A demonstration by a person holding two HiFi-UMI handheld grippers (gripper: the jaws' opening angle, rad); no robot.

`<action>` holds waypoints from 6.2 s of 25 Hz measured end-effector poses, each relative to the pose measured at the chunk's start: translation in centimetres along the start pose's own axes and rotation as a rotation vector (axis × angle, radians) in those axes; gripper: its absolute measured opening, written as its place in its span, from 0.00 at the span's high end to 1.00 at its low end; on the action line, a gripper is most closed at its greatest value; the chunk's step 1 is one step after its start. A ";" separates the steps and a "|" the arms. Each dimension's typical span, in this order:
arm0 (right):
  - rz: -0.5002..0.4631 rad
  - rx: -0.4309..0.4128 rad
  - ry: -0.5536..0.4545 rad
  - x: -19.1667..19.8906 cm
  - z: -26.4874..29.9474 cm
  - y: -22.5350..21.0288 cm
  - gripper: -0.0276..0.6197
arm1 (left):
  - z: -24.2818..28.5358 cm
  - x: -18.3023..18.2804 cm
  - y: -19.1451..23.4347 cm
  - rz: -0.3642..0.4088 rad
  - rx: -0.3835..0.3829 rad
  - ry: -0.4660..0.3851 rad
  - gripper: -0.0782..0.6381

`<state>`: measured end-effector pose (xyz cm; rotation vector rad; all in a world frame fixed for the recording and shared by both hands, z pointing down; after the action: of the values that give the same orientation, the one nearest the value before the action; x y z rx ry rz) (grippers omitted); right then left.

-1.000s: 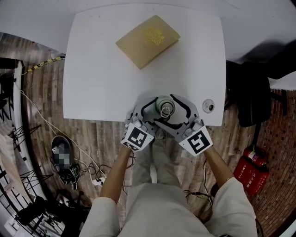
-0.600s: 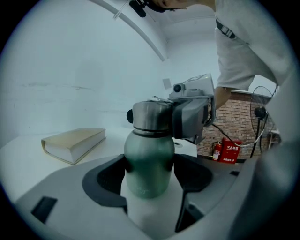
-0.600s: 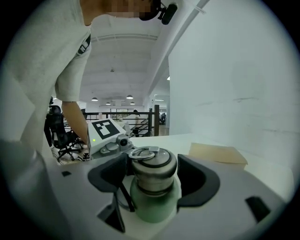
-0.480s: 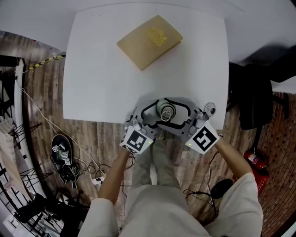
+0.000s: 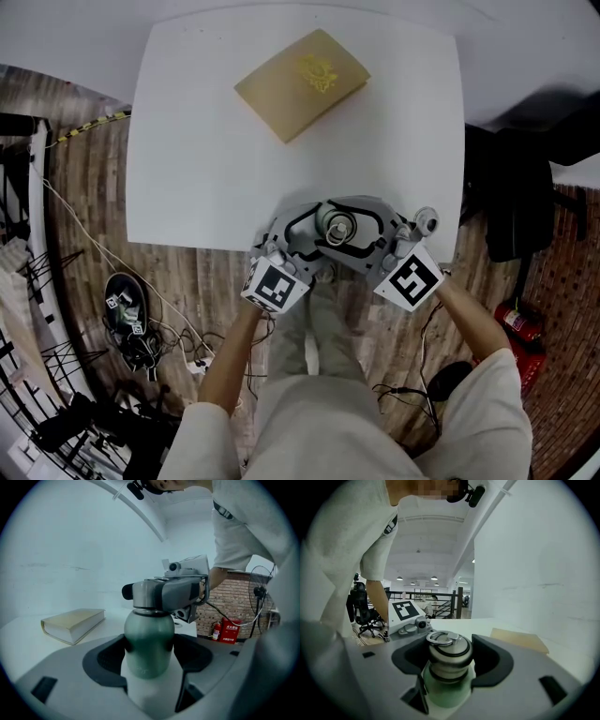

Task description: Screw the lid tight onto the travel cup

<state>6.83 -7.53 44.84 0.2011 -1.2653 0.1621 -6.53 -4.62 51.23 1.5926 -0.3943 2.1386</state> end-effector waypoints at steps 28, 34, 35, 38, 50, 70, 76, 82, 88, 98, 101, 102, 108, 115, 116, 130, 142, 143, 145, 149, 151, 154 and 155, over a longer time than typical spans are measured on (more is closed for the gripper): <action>0.147 0.752 0.027 -0.4 1.4 4.4 0.56 | 0.1 0.0 -0.4 -0.001 -0.020 0.002 0.44; 0.167 0.860 0.046 -0.9 2.0 4.8 0.56 | 0.0 0.0 -0.6 0.001 -0.027 0.001 0.44; 0.167 0.872 0.056 -0.9 2.1 4.8 0.56 | 0.0 0.0 -0.6 0.000 -0.029 0.001 0.44; 0.161 0.880 0.074 -0.9 2.3 4.7 0.56 | 0.1 0.1 -0.4 -0.002 -0.029 0.000 0.44; 0.268 0.563 -0.142 0.1 0.0 4.0 0.40 | 0.1 0.0 -0.4 0.001 -0.027 0.000 0.44; -0.013 -0.117 -0.017 -0.8 -0.3 -0.8 0.50 | 0.1 0.2 -0.3 0.011 -0.014 0.006 0.44; -0.050 -0.189 0.006 -0.6 0.3 -1.1 0.53 | 0.2 0.3 -0.3 0.009 -0.014 0.006 0.44; -0.041 -0.215 -0.002 -0.4 0.4 -1.2 0.56 | 0.2 0.5 -0.2 0.016 -0.014 0.007 0.44; 0.023 -0.094 -0.025 -0.2 0.4 -0.6 0.56 | 0.1 0.4 -0.2 0.019 -0.014 0.010 0.44; 0.117 0.242 -0.058 0.3 0.3 1.4 0.56 | 0.2 0.4 -0.2 0.024 -0.019 0.012 0.44; 0.140 0.354 -0.067 0.3 0.6 2.1 0.56 | 0.2 0.3 -0.2 0.024 -0.023 0.011 0.44; 0.148 0.397 -0.077 0.2 0.7 2.3 0.56 | 0.2 0.2 -0.2 0.023 -0.023 0.011 0.44; 0.180 0.609 -0.111 -0.3 1.1 3.2 0.56 | 0.2 0.2 -0.4 0.023 -0.025 0.010 0.44; 0.189 0.786 -0.139 -0.5 1.8 3.9 0.56 | 0.2 0.2 -0.5 0.019 -0.029 0.009 0.44; 0.192 0.802 -0.138 -0.6 1.8 4.0 0.56 | 0.2 0.1 -0.5 0.017 -0.029 0.009 0.44; 0.216 0.509 -0.185 -0.1 0.5 3.1 0.42 | 0.1 0.1 -0.4 0.013 -0.027 0.006 0.44; 0.053 0.019 -0.062 -0.2 0.2 0.2 0.45 | 0.1 0.1 -0.3 0.014 -0.026 0.008 0.44; 0.046 0.004 -0.057 -0.2 0.3 -0.1 0.46 | 0.1 0.2 -0.3 0.017 -0.026 0.008 0.44; 0.034 -0.035 -0.049 -0.2 0.3 -0.3 0.47 | 0.1 0.2 -0.4 0.018 -0.024 0.009 0.44; 0.022 -0.123 -0.046 -0.7 0.7 -0.6 0.49 | 0.0 0.2 -0.2 0.013 -0.024 0.009 0.44; 0.016 -0.156 -0.040 -0.8 0.9 -0.8 0.51 | 0.0 0.2 -0.2 0.008 -0.024 0.008 0.44; -0.008 -0.200 -0.013 -0.8 0.9 -1.0 0.54 | 0.1 0.2 -0.3 0.015 -0.023 0.006 0.44; -0.012 -0.210 -0.010 -0.9 0.9 -1.0 0.55 | 0.0 0.3 -0.3 0.019 -0.022 0.006 0.44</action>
<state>5.99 -8.74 44.22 0.0292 -1.2813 0.0170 -6.40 -4.33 51.49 1.5755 -0.4317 2.1454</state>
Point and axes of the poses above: the fingertips, and each gripper's own axes: z forward along the fingers, y to its left, x out of its underside, the point moved 10 cm from there along -z, backward along the fingers, and after that the axes turned 3 degrees about -y, right-handed, at the moved point
